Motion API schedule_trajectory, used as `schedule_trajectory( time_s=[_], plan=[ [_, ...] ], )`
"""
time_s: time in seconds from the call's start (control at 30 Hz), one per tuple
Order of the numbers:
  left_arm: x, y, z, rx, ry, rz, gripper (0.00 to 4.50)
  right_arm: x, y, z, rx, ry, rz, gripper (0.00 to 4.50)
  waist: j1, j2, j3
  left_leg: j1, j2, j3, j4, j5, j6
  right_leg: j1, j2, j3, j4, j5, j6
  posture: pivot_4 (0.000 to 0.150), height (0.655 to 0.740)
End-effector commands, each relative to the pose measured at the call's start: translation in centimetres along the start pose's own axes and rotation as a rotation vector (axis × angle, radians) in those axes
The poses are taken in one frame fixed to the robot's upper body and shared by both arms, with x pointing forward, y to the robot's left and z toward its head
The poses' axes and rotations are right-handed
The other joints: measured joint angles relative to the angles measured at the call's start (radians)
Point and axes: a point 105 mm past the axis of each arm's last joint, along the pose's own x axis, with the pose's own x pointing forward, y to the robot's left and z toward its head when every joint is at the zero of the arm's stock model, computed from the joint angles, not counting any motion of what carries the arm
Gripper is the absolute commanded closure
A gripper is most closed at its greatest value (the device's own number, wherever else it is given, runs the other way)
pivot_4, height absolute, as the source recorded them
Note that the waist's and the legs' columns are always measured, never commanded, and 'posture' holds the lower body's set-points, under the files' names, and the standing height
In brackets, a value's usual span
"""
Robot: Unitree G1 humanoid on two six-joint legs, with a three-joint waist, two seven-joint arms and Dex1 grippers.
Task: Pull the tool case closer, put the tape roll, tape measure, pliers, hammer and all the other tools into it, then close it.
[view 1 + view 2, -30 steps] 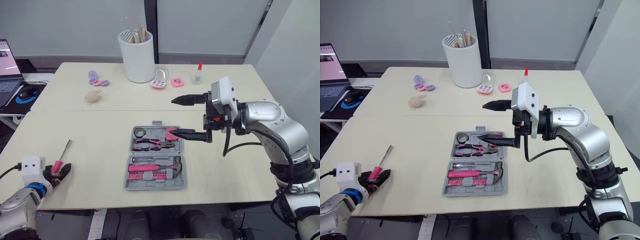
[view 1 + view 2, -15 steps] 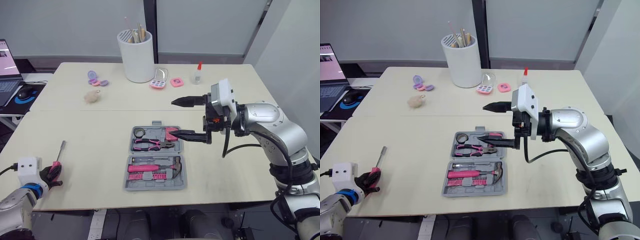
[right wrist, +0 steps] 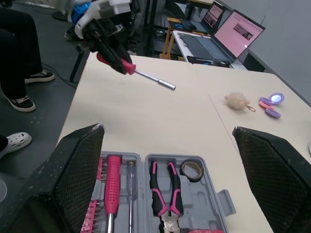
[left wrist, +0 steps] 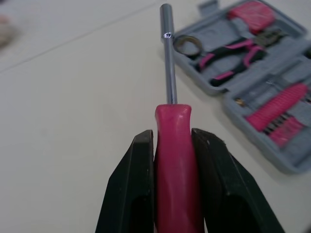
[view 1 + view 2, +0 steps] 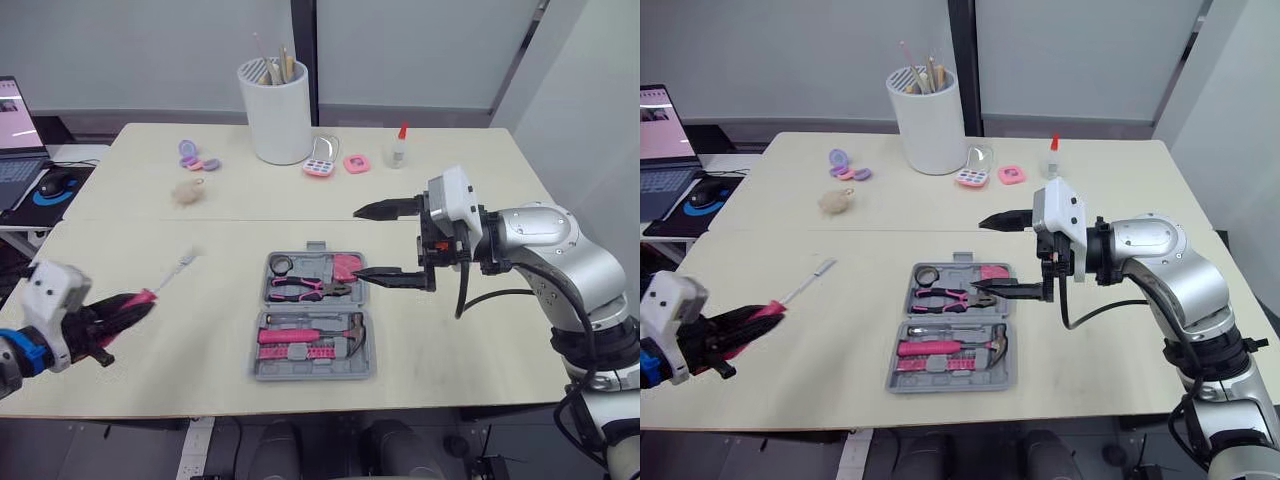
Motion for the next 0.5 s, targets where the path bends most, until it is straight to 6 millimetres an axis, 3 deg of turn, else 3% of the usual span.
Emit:
schedule_trajectory(
  time_s=[0.03, 0.17, 0.4, 0.5],
  plan=[
    [1.6, -3.3, 2.4, 0.093, 0.007, -0.188, 3.71, 0.0, 0.1, 0.1, -0.035, -0.003, 0.001, 0.00, 0.000, 0.002, 0.001, 0.000, 0.000, 0.000, 0.000, 0.000, 0.000, 0.000, 0.000, 0.000, 0.000, 0.000, 0.000, 0.150, 0.7400],
    [4.4, -6.8, 3.0, 0.269, 0.051, -0.367, 3.71, -0.1, 0.8, -0.6, -0.026, 0.030, 0.011, 0.00, 0.001, 0.003, 0.002, 0.000, 0.000, 0.000, -0.001, 0.000, 0.000, 0.000, 0.001, 0.001, -0.001, 0.000, 0.000, 0.150, 0.7400],
    [8.4, -11.4, 2.0, 0.475, 0.076, -0.561, 3.71, -1.3, 3.5, -3.1, 0.009, 0.189, 0.090, 0.00, 0.003, 0.003, 0.002, -0.001, -0.001, 0.004, -0.001, 0.000, 0.000, 0.000, 0.002, 0.001, -0.003, 0.000, 0.001, 0.150, 0.7400],
    [9.8, -12.2, 1.1, 0.514, 0.083, -0.578, 3.71, -1.9, 4.5, -4.0, 0.006, 0.256, 0.116, 0.00, 0.000, 0.003, 0.002, -0.001, 0.000, 0.004, 0.000, 0.000, 0.000, 0.000, 0.003, 0.002, -0.004, 0.000, 0.001, 0.150, 0.7400]
  ],
)
